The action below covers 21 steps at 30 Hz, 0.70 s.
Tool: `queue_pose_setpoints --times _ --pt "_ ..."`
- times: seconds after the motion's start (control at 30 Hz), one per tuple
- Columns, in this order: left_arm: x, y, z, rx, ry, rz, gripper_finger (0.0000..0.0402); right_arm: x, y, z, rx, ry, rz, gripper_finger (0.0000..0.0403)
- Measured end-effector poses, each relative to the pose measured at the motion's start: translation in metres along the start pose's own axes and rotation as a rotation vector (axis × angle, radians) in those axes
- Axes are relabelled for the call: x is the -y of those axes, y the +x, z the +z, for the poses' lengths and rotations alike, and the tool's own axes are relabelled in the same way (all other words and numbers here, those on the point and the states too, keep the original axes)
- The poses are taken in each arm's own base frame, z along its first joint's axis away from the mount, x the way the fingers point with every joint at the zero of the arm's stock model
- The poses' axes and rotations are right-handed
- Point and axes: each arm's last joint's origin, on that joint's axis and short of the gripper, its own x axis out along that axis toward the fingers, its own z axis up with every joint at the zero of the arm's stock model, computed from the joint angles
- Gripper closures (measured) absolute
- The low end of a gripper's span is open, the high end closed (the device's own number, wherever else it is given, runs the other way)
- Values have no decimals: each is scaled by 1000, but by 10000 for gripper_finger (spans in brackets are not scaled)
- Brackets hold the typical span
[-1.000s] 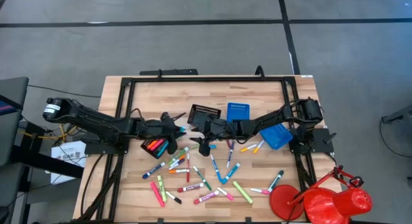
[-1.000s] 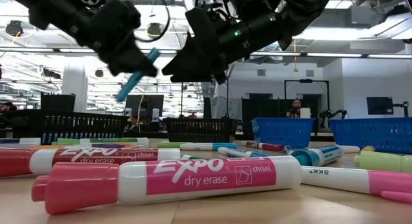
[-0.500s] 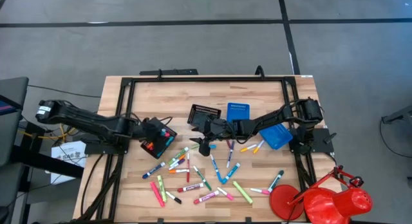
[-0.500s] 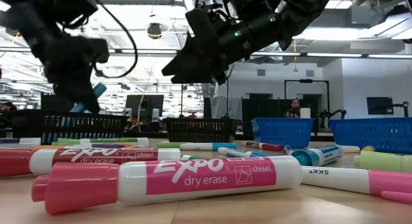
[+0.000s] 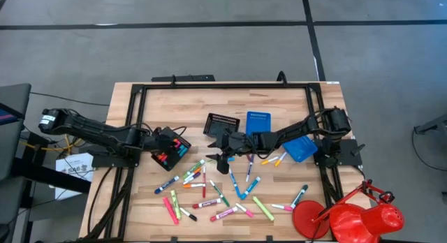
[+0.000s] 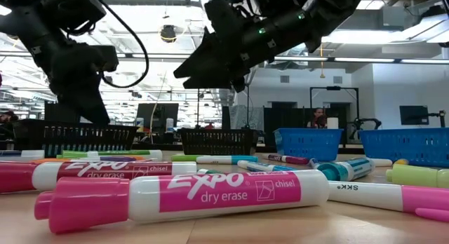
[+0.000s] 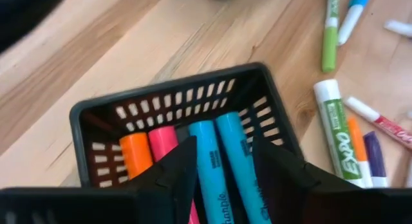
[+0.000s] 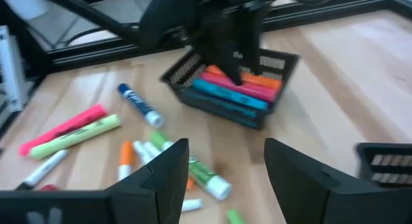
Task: Pick & Place Markers
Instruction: Put the pink highlighter into the left black bin
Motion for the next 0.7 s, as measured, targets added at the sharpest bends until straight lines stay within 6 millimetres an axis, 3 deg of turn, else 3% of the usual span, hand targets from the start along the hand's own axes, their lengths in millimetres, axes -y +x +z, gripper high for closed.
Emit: queue_pose_setpoints --times 0.13,0.33,0.53,0.7 --pt "5 -11 10 43 21 -64 257 -11 -1 -2 -6 -10 39 218" --pt "18 -27 14 45 274 -305 276 -20 -2 -4 -18 -21 59 223" --pt "36 -28 -12 -111 407 -567 293 -19 -2 -7 -47 -24 50 221" --pt "56 -25 -40 -179 448 -681 295 -18 -2 -11 -85 -29 43 224"
